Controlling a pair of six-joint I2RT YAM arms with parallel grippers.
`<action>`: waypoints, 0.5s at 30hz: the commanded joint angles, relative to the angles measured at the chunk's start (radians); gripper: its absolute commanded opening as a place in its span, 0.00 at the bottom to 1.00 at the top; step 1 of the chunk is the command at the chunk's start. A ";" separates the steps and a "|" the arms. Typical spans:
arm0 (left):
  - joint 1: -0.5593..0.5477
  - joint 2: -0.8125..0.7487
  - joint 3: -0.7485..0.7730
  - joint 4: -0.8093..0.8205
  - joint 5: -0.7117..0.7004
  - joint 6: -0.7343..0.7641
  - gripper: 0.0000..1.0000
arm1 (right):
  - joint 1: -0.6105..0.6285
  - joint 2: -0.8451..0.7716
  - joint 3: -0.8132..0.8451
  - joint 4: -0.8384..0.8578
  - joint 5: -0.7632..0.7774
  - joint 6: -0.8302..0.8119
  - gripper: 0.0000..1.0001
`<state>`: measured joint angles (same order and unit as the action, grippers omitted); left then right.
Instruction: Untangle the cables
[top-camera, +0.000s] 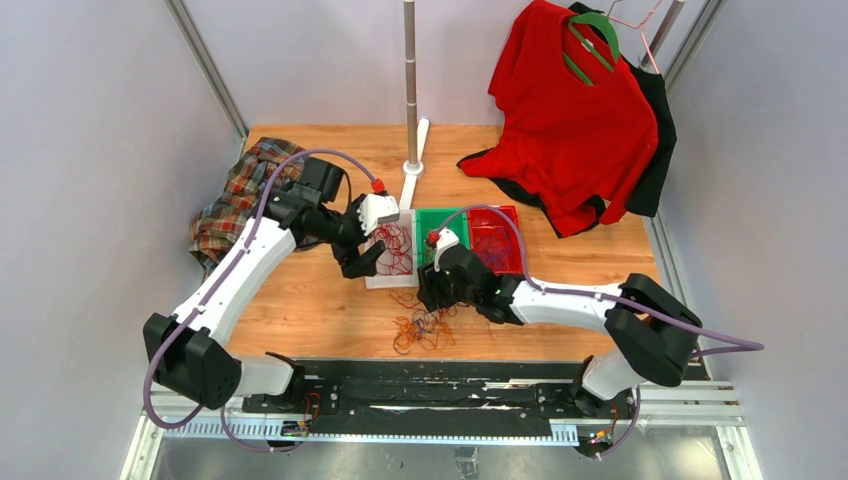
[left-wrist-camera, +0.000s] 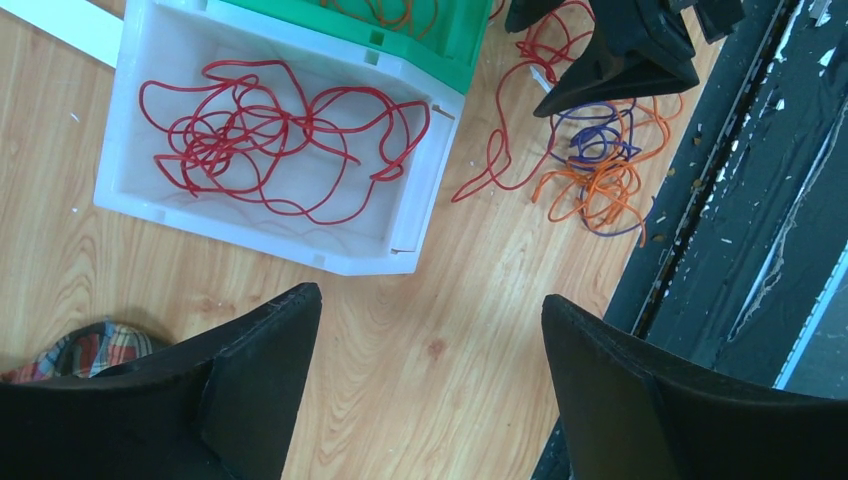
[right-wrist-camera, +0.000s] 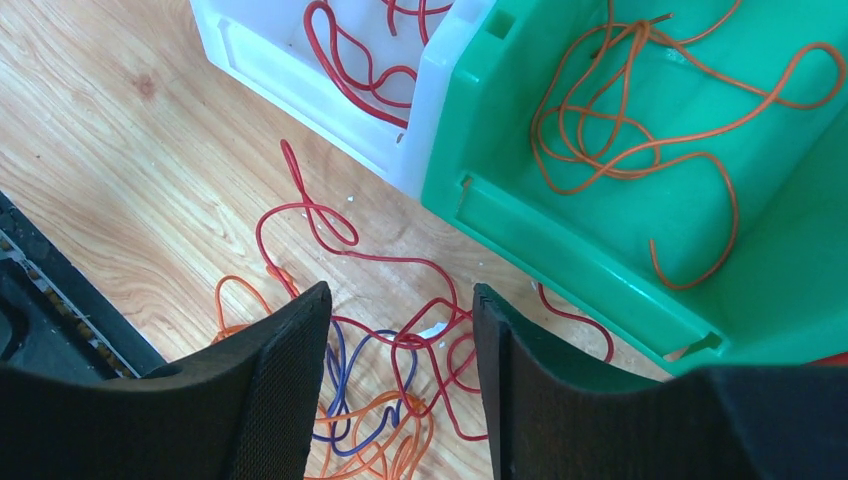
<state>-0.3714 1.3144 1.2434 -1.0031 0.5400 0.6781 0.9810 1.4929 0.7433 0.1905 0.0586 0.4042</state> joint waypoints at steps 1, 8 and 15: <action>0.002 -0.023 0.018 0.006 0.031 -0.001 0.85 | 0.034 0.008 0.032 -0.007 0.046 -0.003 0.52; 0.002 -0.024 0.055 0.006 0.054 -0.026 0.84 | 0.083 0.002 0.048 -0.083 0.129 -0.018 0.51; 0.002 -0.038 0.094 0.006 0.049 -0.042 0.88 | 0.106 0.055 0.064 -0.094 0.189 -0.010 0.44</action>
<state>-0.3714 1.3060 1.2892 -1.0008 0.5655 0.6544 1.0687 1.5173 0.7776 0.1287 0.1757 0.3988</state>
